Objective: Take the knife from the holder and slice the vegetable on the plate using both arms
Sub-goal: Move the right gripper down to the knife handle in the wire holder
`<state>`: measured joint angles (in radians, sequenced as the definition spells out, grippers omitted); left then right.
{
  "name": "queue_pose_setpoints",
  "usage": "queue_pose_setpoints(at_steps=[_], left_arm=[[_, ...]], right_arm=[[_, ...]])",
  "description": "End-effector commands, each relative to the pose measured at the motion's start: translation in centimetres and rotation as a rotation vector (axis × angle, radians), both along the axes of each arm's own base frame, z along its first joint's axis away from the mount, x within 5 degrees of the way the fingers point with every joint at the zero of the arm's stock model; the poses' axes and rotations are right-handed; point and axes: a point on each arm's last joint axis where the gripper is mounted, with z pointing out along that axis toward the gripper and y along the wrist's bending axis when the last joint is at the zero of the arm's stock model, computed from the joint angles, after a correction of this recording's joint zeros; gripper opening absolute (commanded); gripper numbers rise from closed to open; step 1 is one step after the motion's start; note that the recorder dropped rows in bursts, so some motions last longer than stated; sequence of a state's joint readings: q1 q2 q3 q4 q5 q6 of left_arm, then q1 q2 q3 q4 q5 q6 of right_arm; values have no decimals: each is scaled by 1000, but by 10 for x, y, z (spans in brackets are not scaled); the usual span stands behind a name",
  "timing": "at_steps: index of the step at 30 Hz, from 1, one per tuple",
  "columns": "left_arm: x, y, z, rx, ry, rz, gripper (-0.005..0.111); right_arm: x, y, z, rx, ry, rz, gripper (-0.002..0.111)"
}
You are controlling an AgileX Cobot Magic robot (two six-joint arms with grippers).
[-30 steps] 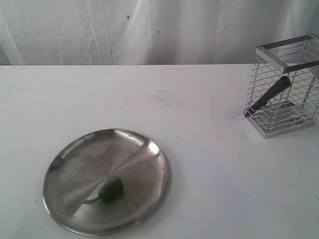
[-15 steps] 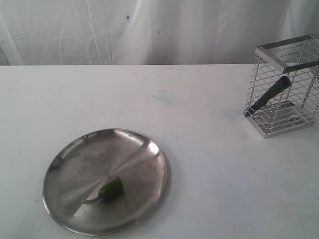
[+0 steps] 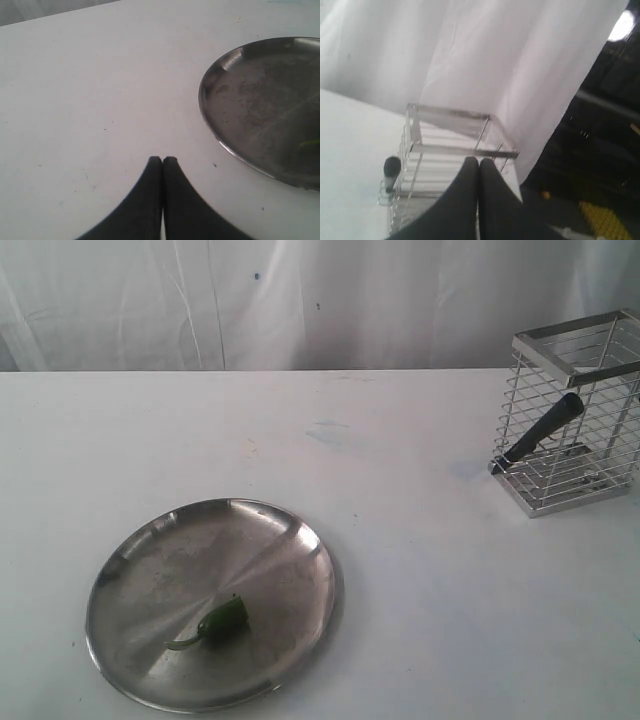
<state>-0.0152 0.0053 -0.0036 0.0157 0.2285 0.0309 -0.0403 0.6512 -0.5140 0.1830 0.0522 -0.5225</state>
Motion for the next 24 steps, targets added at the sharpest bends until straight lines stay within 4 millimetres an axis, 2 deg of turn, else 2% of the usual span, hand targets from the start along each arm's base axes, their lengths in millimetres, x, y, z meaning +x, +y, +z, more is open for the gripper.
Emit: queue_pose_setpoints(at_steps=[1, 4, 7, 8, 9, 12, 14, 16, 17, 19, 21, 22, 24], left_arm=[[0, -1, -1, -6, 2, -9, 0], [0, -1, -1, -6, 2, -9, 0], [0, -1, -1, -6, 2, -9, 0], [0, -1, -1, -6, 2, -9, 0], [0, -1, -1, -6, 2, -9, 0], [0, -1, -1, -6, 2, -9, 0], [0, -1, -1, -6, 2, -9, 0], [0, -1, -1, -6, 2, -9, 0], [0, -1, -1, -6, 2, -9, 0], [0, -1, -1, -6, 2, -9, 0], [0, -1, -1, -6, 2, -9, 0], [0, -1, -1, -6, 2, -9, 0], [0, -1, -1, -6, 2, -9, 0]], right_arm=[[37, -2, -25, 112, 114, -30, 0], [50, -3, -39, 205, 194, -51, 0], [61, 1, -53, 327, 448, -69, 0], [69, 4, -50, 345, 611, -62, 0], [75, 5, -46, 335, 679, -50, 0], [90, 10, -22, 329, 741, 2, 0], [102, 14, 0, 364, 707, 37, 1], [113, 15, 12, 358, 679, 49, 12], [122, 18, 12, 334, 692, 70, 26], [137, 25, 1, 311, 739, 94, 49], [149, 32, -12, 296, 788, 111, 68], [155, 36, -17, 292, 804, 119, 73], [163, 40, -22, 293, 808, 124, 73]])
